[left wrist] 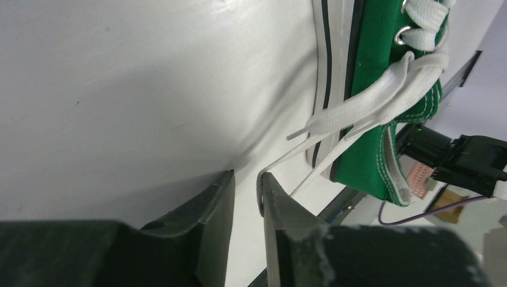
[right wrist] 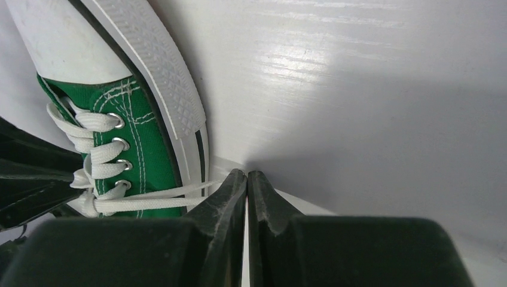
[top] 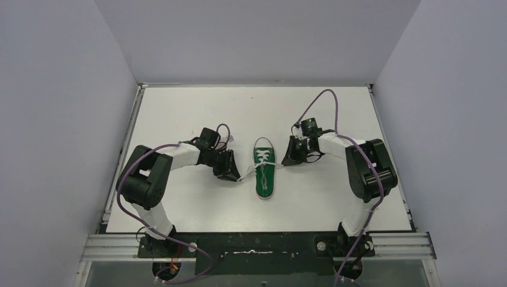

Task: Tie the shoes

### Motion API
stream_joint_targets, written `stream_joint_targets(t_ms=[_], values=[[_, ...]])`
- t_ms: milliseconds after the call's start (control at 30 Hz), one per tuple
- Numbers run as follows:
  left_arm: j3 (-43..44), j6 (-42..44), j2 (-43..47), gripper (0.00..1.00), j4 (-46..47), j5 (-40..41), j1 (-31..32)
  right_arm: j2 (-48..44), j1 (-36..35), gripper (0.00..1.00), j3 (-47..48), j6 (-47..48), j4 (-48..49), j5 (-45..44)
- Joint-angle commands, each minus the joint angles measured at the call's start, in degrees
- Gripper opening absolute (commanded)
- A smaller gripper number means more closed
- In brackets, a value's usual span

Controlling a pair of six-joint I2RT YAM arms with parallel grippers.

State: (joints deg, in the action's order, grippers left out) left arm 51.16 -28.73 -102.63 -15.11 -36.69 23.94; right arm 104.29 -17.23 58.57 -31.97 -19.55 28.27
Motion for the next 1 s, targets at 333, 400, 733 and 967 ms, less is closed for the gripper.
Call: stream_joint_targets(t_ms=[333, 400, 733, 967], values=[[0.1, 4.7, 21.1, 0.63, -5.2, 7.4, 0.1, -10.7, 0.6, 0.57, 8.0, 14.1, -15.6, -0.9], [1.1, 3.5, 21.0, 0.69, -3.6, 6.6, 0.6, -10.4, 0.4, 0.57, 8.6, 14.0, -15.6, 0.5], [12.4, 0.1, 5.7, 0.55, 1.3, -5.3, 5.8, -11.6, -0.8, 0.58, 9.4, 15.0, -16.7, 2.8], [13.0, -0.7, 3.5, 0.63, 2.7, -1.8, 6.8, -12.9, -0.6, 0.58, 9.3, 15.0, -16.0, 2.8]])
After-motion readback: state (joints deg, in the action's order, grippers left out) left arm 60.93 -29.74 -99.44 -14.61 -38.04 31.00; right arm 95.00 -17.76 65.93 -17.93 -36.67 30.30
